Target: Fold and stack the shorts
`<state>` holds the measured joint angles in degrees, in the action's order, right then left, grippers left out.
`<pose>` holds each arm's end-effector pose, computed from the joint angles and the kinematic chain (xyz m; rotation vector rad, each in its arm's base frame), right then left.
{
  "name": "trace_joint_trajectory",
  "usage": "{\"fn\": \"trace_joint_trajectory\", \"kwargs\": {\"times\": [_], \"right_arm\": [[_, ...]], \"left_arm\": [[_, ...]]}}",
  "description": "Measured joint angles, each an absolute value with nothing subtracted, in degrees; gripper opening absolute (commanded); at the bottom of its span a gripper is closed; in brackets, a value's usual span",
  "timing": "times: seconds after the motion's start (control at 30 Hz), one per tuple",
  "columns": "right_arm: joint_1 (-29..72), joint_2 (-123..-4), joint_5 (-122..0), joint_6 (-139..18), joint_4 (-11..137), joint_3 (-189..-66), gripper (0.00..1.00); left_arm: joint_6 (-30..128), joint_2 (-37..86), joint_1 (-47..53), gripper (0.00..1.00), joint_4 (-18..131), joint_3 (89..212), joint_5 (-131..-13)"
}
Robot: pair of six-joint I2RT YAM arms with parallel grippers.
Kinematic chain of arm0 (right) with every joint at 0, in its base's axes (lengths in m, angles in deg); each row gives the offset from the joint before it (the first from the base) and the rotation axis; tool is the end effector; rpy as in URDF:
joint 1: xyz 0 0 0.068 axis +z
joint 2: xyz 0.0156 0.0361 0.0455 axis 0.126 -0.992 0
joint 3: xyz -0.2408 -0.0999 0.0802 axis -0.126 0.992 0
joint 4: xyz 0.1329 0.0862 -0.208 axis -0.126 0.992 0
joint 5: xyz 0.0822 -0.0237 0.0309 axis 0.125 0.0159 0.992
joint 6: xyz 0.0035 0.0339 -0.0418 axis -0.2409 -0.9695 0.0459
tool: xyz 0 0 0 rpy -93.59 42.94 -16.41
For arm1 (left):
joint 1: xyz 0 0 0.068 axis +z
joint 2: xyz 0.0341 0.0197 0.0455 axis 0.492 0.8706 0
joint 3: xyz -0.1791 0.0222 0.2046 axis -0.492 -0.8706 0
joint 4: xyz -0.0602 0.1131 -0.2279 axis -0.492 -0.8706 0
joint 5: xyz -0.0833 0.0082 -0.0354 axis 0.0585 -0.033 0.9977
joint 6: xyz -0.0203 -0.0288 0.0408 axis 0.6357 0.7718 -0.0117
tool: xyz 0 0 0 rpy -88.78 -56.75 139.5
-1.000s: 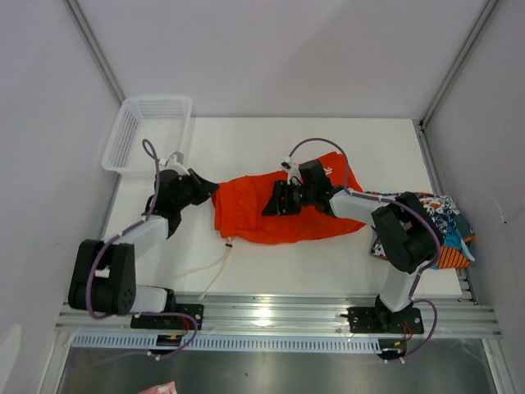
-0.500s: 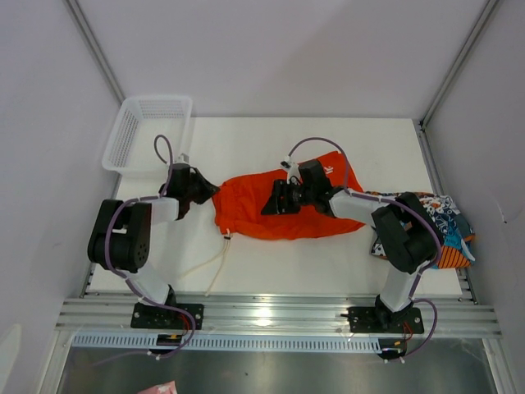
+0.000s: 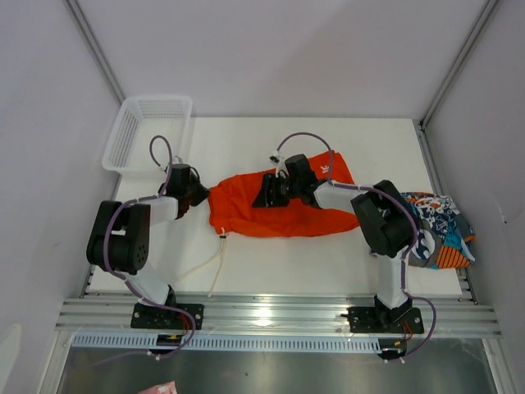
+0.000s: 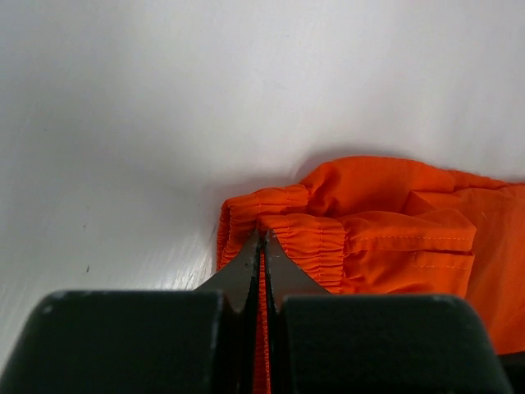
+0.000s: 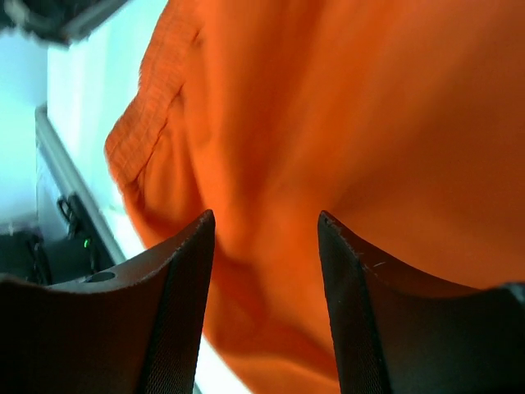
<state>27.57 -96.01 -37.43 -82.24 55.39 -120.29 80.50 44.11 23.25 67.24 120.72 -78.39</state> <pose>0.3373 0.2570 0.1595 -0.4535 2.3637 1.1728 0.3213 -0.0358 0.1482 -0.7253 2.1996 -0.4827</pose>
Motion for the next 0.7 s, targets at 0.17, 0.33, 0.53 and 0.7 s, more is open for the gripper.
{"fn": "trace_joint_trajectory", "kwargs": {"times": [0.17, 0.33, 0.53, 0.7], "right_arm": [[23.92, -96.95, -41.80, -82.11, 56.31, -122.96, 0.57], [15.83, -96.95, -49.19, -77.83, 65.77, -129.65, 0.57], [5.82, -97.02, -57.78, -73.39, 70.69, -134.54, 0.56], [2.72, -100.98, -62.87, -70.33, 75.43, -141.49, 0.56]], "left_arm": [[80.21, 44.94, 23.25, 0.00, 65.84, 121.85, -79.29], [79.95, 45.93, 23.25, 0.00, 65.29, 122.90, -79.46], [79.67, 46.82, 23.28, 0.00, 64.75, 123.73, -79.48], [79.45, 47.24, 23.28, 0.00, 64.44, 124.23, -79.46]]}}
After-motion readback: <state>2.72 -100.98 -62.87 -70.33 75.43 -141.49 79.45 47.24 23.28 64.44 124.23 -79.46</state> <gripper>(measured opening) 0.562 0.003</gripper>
